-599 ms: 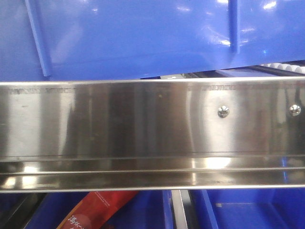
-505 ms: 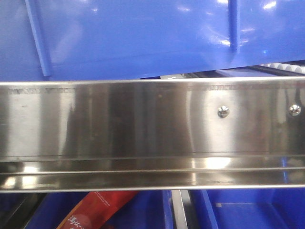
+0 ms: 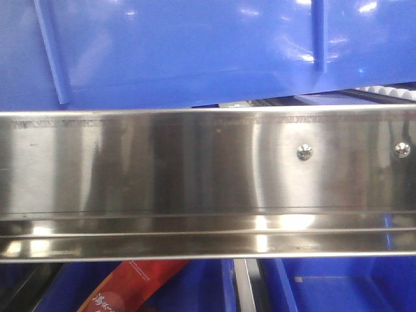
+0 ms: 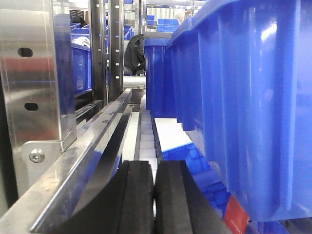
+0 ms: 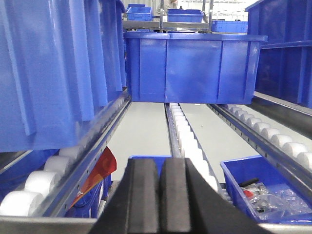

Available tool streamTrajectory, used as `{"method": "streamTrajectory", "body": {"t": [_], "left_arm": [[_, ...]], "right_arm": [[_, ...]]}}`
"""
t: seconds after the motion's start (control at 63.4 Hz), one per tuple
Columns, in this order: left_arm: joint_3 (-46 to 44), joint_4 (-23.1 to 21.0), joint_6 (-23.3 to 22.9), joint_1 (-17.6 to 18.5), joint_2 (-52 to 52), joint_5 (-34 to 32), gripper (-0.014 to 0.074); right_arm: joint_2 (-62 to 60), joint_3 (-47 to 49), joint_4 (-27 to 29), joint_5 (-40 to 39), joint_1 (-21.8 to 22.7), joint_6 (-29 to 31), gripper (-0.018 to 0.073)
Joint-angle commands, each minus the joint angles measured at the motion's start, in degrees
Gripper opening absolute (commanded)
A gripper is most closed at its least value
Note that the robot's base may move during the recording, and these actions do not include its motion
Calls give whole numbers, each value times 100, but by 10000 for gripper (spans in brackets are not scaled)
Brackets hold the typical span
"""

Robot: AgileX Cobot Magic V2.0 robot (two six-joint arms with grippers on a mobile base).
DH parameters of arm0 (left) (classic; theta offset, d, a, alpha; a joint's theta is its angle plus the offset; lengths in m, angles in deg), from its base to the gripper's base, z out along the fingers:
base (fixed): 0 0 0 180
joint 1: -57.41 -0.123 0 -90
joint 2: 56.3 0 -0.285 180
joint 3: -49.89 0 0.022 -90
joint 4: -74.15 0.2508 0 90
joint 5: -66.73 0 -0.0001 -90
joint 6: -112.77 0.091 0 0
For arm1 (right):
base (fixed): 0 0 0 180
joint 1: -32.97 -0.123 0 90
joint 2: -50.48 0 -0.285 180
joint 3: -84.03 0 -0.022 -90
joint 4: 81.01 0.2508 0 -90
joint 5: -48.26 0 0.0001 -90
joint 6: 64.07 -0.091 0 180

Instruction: Move blue bin to conveyor side

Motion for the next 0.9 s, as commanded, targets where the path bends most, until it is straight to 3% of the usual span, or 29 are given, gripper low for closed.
{"method": "streamTrajectory", "body": {"t": [0.0, 0.284, 0.426, 0.52, 0.568, 0.662, 0.883], "left_arm": [[-19, -32, 18, 13, 18, -98, -7], [-19, -32, 18, 13, 18, -244, -7], [-19, -32, 18, 13, 18, -683, -7], [-161, -32, 18, 13, 18, -457, -7], [-395, -32, 18, 13, 18, -98, -7], [-1040, -44, 18, 13, 18, 552, -7], [-3080, -139, 18, 13, -704, 3178, -7]], "right_arm": [[-21, 3, 2, -129, 23, 31, -88], [-21, 3, 2, -312, 23, 31, -88], [-21, 3, 2, -1388, 23, 31, -88], [-21, 104, 2, -1974, 23, 31, -88], [-21, 468, 2, -1678, 23, 31, -88], [-21, 1358, 2, -304, 23, 31, -88], [1122, 3648, 2, 2160, 23, 31, -88]]}}
